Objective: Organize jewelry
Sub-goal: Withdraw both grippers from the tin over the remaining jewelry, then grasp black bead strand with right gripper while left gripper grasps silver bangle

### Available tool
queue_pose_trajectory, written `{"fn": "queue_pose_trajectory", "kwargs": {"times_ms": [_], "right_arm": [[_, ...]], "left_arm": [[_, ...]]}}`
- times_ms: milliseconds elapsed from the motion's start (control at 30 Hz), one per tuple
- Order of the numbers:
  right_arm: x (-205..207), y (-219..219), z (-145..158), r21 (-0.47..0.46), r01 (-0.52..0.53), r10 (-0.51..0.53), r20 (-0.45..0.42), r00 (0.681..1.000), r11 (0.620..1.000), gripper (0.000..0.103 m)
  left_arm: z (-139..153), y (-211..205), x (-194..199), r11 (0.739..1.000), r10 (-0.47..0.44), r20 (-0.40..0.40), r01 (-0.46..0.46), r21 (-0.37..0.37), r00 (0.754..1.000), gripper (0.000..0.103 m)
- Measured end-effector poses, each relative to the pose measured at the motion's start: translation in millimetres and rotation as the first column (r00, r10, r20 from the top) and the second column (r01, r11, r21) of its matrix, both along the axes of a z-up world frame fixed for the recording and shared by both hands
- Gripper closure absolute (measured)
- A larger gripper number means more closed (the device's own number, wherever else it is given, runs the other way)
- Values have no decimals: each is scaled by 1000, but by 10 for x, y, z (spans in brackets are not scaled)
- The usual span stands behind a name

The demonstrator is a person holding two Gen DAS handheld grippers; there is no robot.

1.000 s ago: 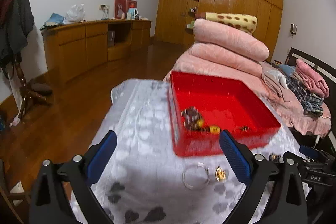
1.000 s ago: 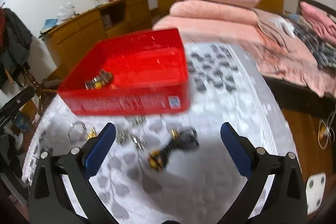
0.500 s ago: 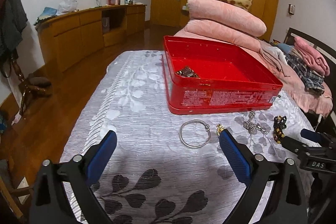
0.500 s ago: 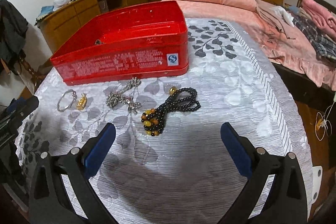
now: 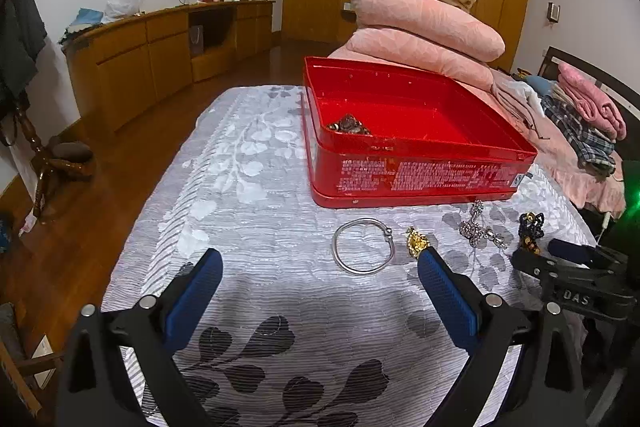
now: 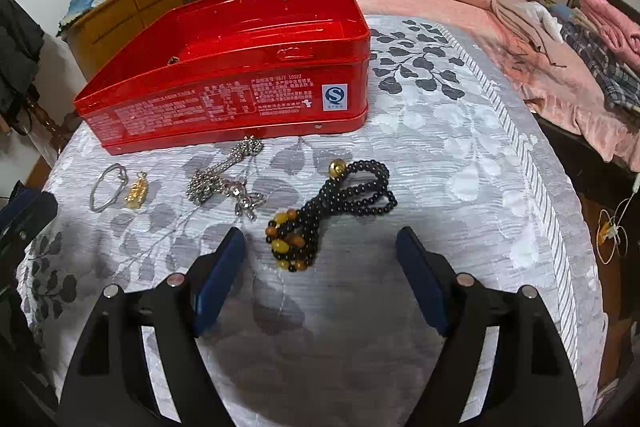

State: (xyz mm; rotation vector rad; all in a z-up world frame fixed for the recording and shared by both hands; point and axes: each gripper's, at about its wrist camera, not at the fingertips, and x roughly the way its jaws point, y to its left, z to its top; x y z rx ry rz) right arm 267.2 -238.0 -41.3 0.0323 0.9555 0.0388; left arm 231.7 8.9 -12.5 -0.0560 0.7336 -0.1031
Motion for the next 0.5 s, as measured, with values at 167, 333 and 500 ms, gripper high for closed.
{"fn": "queue_pose_trajectory", "kwargs": {"times_ms": [167, 333, 500], "right_arm": [[70, 26, -8, -20, -6, 6, 3, 1000, 1000, 38], [88, 5, 0, -18, -10, 10, 12, 1000, 1000, 57], [57, -16, 23, -15, -19, 19, 17, 1000, 1000, 78]], "left_arm": [[-20, 0, 21, 1000, -3, -14, 3, -7, 1000, 7], [-35, -12, 45, 1000, -8, -28, 8, -6, 1000, 7], [-46, -38, 74, 1000, -17, -40, 17, -2, 999, 7]]}}
